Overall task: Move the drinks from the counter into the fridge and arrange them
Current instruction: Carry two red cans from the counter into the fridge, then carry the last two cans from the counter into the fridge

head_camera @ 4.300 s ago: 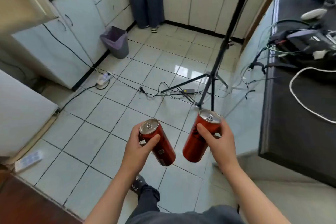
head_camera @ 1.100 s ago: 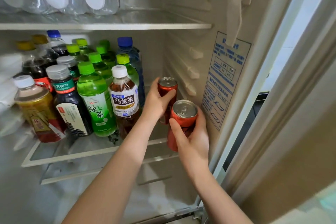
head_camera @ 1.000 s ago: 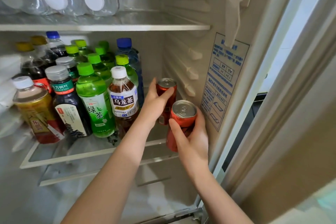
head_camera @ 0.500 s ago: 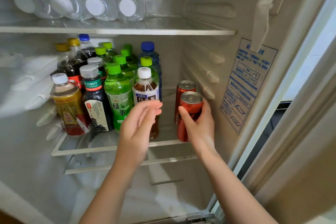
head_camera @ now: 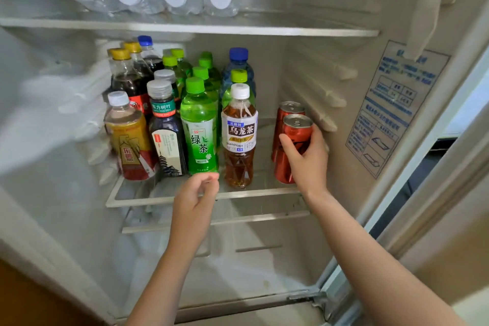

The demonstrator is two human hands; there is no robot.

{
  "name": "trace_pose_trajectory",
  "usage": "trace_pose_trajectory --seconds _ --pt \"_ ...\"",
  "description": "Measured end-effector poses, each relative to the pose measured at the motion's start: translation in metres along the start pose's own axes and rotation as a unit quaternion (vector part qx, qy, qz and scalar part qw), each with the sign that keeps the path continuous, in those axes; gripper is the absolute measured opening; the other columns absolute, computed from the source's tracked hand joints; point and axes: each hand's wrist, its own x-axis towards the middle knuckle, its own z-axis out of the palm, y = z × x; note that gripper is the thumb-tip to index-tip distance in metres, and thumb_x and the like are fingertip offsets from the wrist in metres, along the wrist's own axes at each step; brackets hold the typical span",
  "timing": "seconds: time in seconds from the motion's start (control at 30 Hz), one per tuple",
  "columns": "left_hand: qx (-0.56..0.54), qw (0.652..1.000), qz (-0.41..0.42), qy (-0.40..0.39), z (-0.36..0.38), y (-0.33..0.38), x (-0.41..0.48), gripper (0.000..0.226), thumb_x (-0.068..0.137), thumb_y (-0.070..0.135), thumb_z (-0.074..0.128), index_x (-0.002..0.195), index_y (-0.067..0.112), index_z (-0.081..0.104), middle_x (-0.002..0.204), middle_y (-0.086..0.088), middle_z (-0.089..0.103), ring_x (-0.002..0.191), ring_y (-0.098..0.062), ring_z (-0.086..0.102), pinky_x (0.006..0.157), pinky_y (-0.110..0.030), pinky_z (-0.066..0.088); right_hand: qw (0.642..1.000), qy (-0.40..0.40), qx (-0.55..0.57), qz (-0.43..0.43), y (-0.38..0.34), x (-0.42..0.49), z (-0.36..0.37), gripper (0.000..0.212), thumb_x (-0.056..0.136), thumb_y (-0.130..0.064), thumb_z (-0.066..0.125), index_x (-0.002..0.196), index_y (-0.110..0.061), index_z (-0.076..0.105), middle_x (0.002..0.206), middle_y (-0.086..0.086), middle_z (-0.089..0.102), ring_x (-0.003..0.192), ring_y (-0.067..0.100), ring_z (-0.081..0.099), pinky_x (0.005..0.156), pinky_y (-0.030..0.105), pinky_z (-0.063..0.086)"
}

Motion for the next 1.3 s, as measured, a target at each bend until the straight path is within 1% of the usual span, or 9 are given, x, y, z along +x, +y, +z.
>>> trace_pose_trajectory --seconds 0.1,0.27,0.43,0.6,0.8,0.9,1.03,1.17,1.3 --pt "0.013 0.999 -0.015 -0.032 -0.002 -0.011 -0.007 0.012 0.092 0.025 0.058 0.091 0.034 0.065 0.096 0.016 0.067 0.093 0.008 0.058 0.077 -0.009 0.04 1.0 -0.007 -0.015 0.021 0.001 -0.006 0.001 0.054 0.08 -0.028 0.072 0.128 -0.021 0.049 0.119 -0.005 0.06 0.112 0.011 0.056 0.099 0.028 0.043" --pt "-0.023 0.995 0.006 -0.099 0.005 -0.019 -0.017 0.01 0.084 0.036 0.056 0.087 0.037 0.065 0.093 0.015 0.069 0.095 -0.002 0.063 0.083 -0.014 0.043 0.997 0.011 0.002 0.071 -0.004 -0.059 -0.01 0.06 0.089 -0.024 0.063 0.141 -0.01 0.035 0.141 0.002 0.043 0.131 0.015 0.042 0.111 0.039 0.034" --pt "-0.04 0.973 -0.011 -0.226 0.027 -0.04 -0.042 0.018 0.077 0.051 0.051 0.09 0.049 0.065 0.098 0.015 0.069 0.101 -0.009 0.063 0.09 -0.027 0.046 0.993 0.0 -0.094 0.068 0.005 -0.157 -0.047 0.039 0.093 -0.031 0.054 0.128 -0.017 0.049 0.122 -0.009 0.052 0.116 0.001 0.05 0.1 0.019 0.04" --pt "-0.022 0.925 -0.083 -0.371 0.071 -0.073 -0.099 0.02 0.075 0.058 0.05 0.084 0.048 0.065 0.094 0.015 0.068 0.095 -0.009 0.063 0.083 -0.021 0.044 0.965 0.028 -0.154 0.212 0.032 -0.271 -0.104 0.019 0.091 -0.022 0.055 0.108 -0.031 0.057 0.098 -0.014 0.065 0.093 0.0 0.062 0.082 0.014 0.047" --pt "0.09 0.778 -0.205 -0.587 0.115 -0.135 -0.212 0.008 0.094 0.032 0.055 0.088 0.033 0.061 0.103 0.004 0.066 0.091 -0.013 0.061 0.073 -0.024 0.042 0.809 0.059 -0.231 0.537 0.057 -0.431 -0.178 0.017 0.092 -0.022 0.053 0.107 -0.023 0.06 0.094 -0.004 0.067 0.089 0.015 0.066 0.084 0.035 0.051" --pt "0.167 0.69 -0.212 -0.671 0.116 -0.164 -0.267 0.011 0.096 0.025 0.053 0.097 0.019 0.062 0.098 -0.002 0.063 0.084 -0.016 0.058 0.071 -0.021 0.041 0.698 0.07 -0.227 0.676 0.054 -0.518 -0.199 0.024 0.093 -0.025 0.05 0.114 -0.017 0.058 0.104 0.004 0.067 0.096 0.022 0.064 0.086 0.032 0.048" --pt "0.275 0.585 -0.191 -0.739 0.104 -0.187 -0.328 0.019 0.095 0.019 0.052 0.077 0.02 0.055 0.088 -0.007 0.06 0.079 -0.021 0.054 0.073 -0.028 0.042 0.6 0.08 -0.197 0.771 0.027 -0.626 -0.208 0.03 0.094 -0.026 0.048 0.119 -0.014 0.058 0.114 0.007 0.066 0.106 0.022 0.061 0.082 0.025 0.042" --pt "0.344 0.511 -0.134 -0.776 0.092 -0.191 -0.397 0.024 0.088 0.028 0.057 0.069 0.014 0.05 0.084 -0.011 0.058 0.079 -0.021 0.053 0.076 -0.032 0.043 0.568 0.122 -0.141 0.802 -0.008 -0.718 -0.209 0.03 0.093 -0.026 0.049 0.119 -0.013 0.059 0.117 0.007 0.065 0.108 0.022 0.059 0.081 0.022 0.04" --pt "0.394 0.444 -0.05 -0.803 0.079 -0.179 -0.495 0.017 0.094 0.023 0.05 0.087 0.011 0.059 0.101 -0.018 0.065 0.087 -0.028 0.06 0.073 -0.034 0.044 0.565 0.166 -0.119 0.8 -0.046 -0.809 -0.222 0.029 0.092 -0.027 0.051 0.117 -0.014 0.06 0.112 0.006 0.068 0.105 0.021 0.061 0.083 0.024 0.043"
